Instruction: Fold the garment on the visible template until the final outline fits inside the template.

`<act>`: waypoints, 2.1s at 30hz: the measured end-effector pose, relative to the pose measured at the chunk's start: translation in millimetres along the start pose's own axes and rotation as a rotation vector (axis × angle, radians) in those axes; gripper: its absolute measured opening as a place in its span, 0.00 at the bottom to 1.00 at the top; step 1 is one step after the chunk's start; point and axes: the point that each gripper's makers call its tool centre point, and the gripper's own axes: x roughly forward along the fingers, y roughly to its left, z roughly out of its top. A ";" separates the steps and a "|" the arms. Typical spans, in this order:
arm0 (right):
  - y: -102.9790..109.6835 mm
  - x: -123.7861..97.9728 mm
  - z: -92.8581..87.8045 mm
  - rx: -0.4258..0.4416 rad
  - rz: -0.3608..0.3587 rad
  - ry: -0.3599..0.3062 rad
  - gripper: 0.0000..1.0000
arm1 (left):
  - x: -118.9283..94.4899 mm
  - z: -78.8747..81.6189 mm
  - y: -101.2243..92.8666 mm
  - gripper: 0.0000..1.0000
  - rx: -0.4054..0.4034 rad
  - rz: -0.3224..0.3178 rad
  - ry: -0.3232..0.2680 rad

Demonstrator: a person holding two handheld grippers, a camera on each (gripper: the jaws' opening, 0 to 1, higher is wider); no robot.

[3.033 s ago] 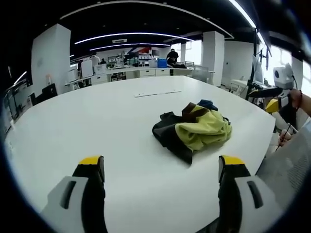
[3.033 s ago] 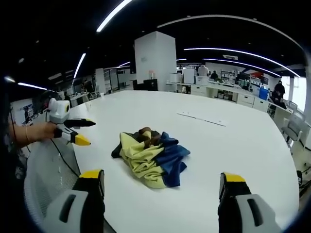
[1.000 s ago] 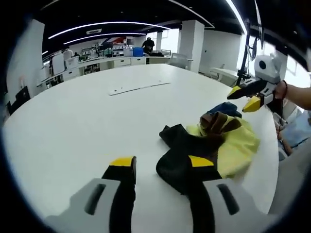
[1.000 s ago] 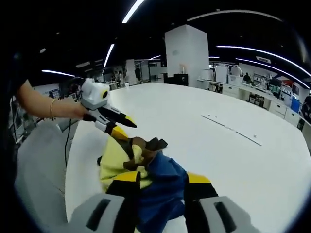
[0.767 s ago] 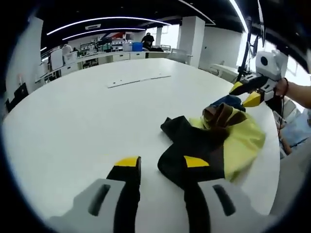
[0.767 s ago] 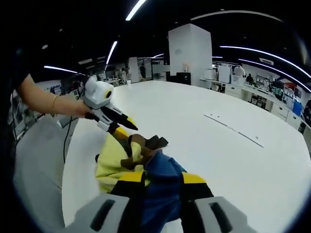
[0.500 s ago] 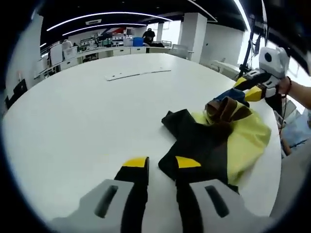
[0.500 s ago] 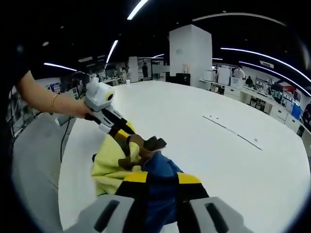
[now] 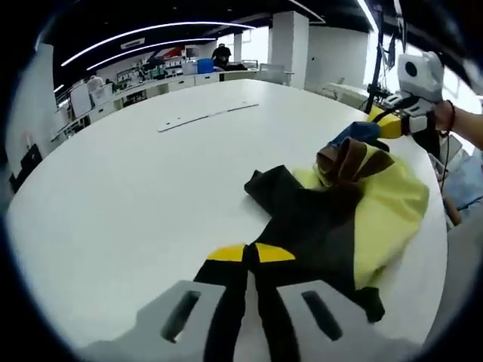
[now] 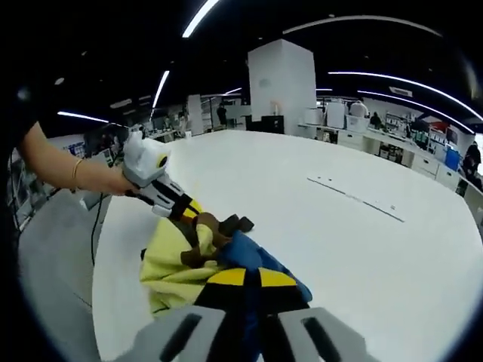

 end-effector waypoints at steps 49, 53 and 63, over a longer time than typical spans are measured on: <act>-16.2 -88.7 19.1 0.033 -0.135 -0.044 0.00 | -126.3 34.0 15.1 0.00 0.012 0.262 -0.163; -20.6 -90.4 22.0 0.026 -0.151 -0.043 0.00 | -132.8 36.5 19.9 0.00 -0.025 0.277 -0.188; -42.8 -96.8 39.9 0.006 -0.188 -0.061 0.00 | -137.0 76.0 28.1 0.00 -0.066 0.297 -0.297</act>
